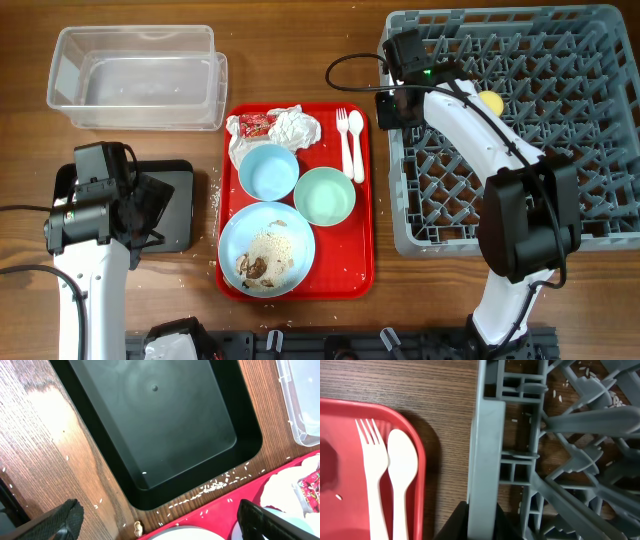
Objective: Sort waste into correct bins and load items into the dishwasher rack
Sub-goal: 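Raise the right gripper and move it back toward the red tray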
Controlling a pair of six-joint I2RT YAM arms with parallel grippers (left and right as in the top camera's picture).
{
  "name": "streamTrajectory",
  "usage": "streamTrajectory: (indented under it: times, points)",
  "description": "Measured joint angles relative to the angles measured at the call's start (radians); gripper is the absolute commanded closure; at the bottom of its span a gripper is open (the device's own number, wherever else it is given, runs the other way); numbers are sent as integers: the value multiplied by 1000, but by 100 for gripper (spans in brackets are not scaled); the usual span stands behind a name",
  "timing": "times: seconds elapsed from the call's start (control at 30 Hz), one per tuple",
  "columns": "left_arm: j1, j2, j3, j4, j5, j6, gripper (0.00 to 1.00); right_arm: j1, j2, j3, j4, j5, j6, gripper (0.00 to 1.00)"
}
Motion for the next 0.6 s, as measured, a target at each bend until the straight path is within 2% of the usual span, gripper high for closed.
streamTrajectory:
  times: [0.2,0.4,0.47,0.57,0.6]
  points:
    - [0,0,0,0,0,0,0,0,1,-1,31,2,45,84]
    - [0,0,0,0,0,0,0,2,4,0,33,2,75,77]
    - [0,0,0,0,0,0,0,5,3,5,6,-3,75,69]
    - [0,0,0,0,0,0,0,6,-14,13,-39,-11,82,40]
    - [0,0,0,0,0,0,0,8,-32,13,-53,-13,83,36]
